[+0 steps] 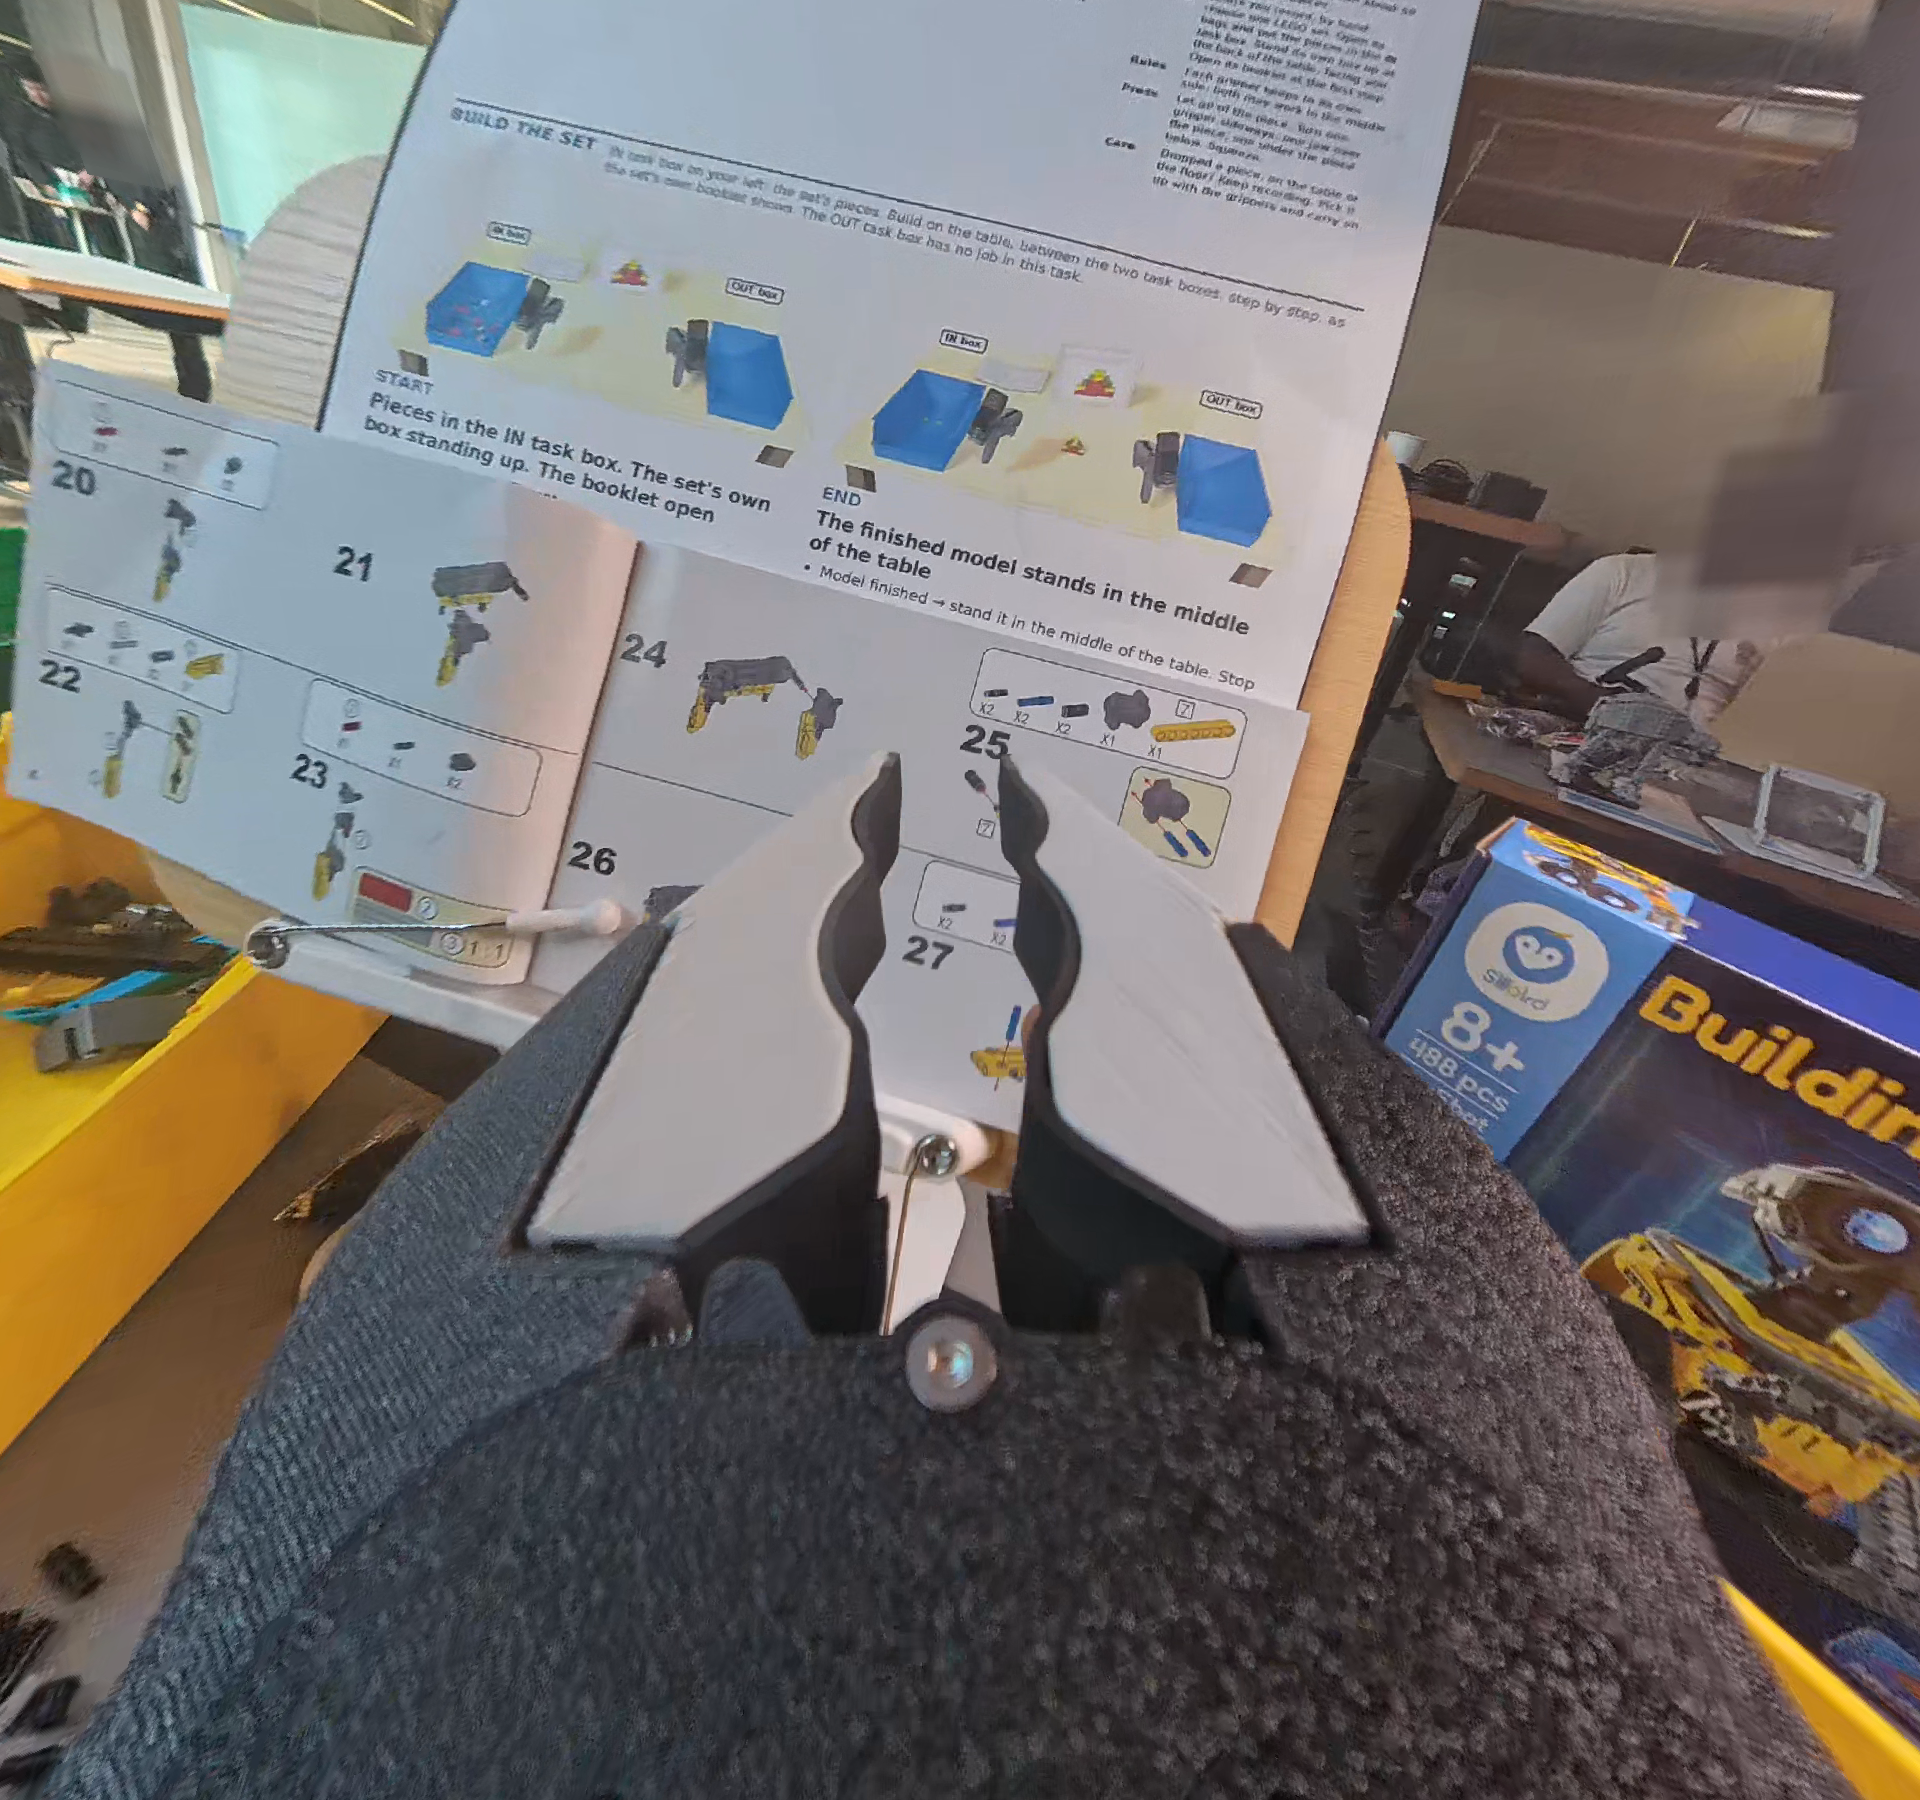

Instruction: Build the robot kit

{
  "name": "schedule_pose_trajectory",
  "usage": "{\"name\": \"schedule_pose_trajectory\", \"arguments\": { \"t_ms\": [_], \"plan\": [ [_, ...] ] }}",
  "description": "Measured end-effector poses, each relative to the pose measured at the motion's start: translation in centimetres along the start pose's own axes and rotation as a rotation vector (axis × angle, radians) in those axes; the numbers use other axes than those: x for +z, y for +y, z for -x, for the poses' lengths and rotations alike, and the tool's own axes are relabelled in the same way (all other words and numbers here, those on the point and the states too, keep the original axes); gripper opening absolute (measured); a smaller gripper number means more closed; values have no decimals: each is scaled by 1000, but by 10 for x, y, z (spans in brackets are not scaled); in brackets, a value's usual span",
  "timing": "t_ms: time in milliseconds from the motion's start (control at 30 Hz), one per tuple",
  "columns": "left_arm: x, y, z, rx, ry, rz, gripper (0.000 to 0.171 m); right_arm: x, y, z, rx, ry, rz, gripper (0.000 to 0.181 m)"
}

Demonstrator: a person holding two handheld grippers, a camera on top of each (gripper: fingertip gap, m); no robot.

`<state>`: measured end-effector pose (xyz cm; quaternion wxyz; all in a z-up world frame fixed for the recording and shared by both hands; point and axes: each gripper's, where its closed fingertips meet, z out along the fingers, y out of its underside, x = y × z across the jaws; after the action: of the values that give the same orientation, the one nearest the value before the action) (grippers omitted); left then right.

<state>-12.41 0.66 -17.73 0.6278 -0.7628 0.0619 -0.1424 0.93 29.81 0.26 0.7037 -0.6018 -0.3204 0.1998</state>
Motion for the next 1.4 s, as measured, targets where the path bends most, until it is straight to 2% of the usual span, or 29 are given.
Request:
{"name": "schedule_pose_trajectory", "arguments": {
  "t_ms": [167,333,1100,1133,1267,1333,1400],
  "plan": [
    [0,2,4,-16,-3,4,37,43,9,-2,-18,-5,24,10],
    [0,2,5,-39,9,4,37,55,12,-4,-22,8,25,6],
    [2,2,-2,-26,37,8,36,35,25,-26,-37,42,55,11],
    [2,2,-3,-25,37,8,36,34,26,-24,-34,24,59,17],
    [2,2,-4,-21,41,7,37,21,23,-17,1,-15,45,18],
    [2,2,-5,-19,43,6,37,13,19,-2,55,-93,31,19],
    [2,2,-6,-18,46,7,37,3,15,16,95,-175,11,33]
  ]
}}
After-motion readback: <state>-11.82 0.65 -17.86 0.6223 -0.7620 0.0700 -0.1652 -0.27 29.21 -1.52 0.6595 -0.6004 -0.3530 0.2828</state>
